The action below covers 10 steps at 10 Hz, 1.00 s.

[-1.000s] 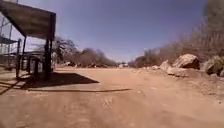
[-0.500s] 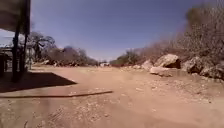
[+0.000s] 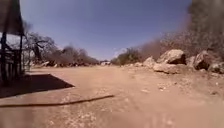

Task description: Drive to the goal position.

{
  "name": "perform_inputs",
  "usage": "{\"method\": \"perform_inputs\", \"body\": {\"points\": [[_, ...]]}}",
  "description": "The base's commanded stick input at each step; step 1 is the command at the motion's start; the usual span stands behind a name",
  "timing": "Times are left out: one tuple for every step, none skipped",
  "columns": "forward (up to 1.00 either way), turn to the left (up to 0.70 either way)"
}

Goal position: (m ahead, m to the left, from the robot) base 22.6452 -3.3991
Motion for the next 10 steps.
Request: {"method": "perform_inputs", "body": {"points": [[0.85, 0.0], [0.85, 0.0], [0.85, 0.12], [0.85, 0.28], [0.85, 0.34], [0.85, 0.34], [0.85, 0.34], [0.85, 0.34], [0.85, 0.17], [0.85, 0.08]]}}
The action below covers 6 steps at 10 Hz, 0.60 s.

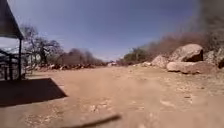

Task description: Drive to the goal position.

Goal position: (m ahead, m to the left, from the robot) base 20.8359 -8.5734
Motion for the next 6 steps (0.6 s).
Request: {"method": "perform_inputs", "body": {"points": [[0.85, 0.0], [0.85, 0.0], [0.85, 0.0], [0.85, 0.0], [0.85, 0.0], [0.85, 0.0]]}}
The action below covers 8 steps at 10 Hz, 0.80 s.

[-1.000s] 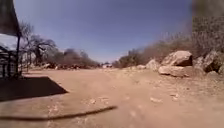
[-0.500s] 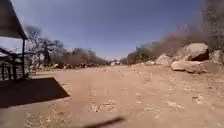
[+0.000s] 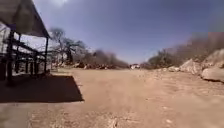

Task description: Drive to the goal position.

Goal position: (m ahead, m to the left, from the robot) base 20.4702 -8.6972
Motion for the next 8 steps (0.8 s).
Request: {"method": "perform_inputs", "body": {"points": [[0.85, 0.0], [0.85, 0.0], [0.85, 0.0], [0.85, 0.0], [0.85, 0.0], [0.85, 0.0], [0.85, 0.0], [0.85, 0.0]]}}
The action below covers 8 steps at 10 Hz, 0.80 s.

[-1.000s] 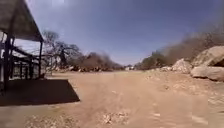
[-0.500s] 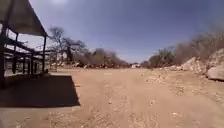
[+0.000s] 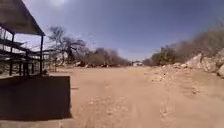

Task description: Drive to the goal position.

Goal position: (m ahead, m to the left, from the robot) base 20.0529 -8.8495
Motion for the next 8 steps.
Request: {"method": "perform_inputs", "body": {"points": [[0.85, 0.0], [0.85, 0.0], [0.85, 0.0], [0.85, 0.0], [0.85, 0.0], [0.85, 0.0], [0.85, 0.0], [0.85, 0.0]]}}
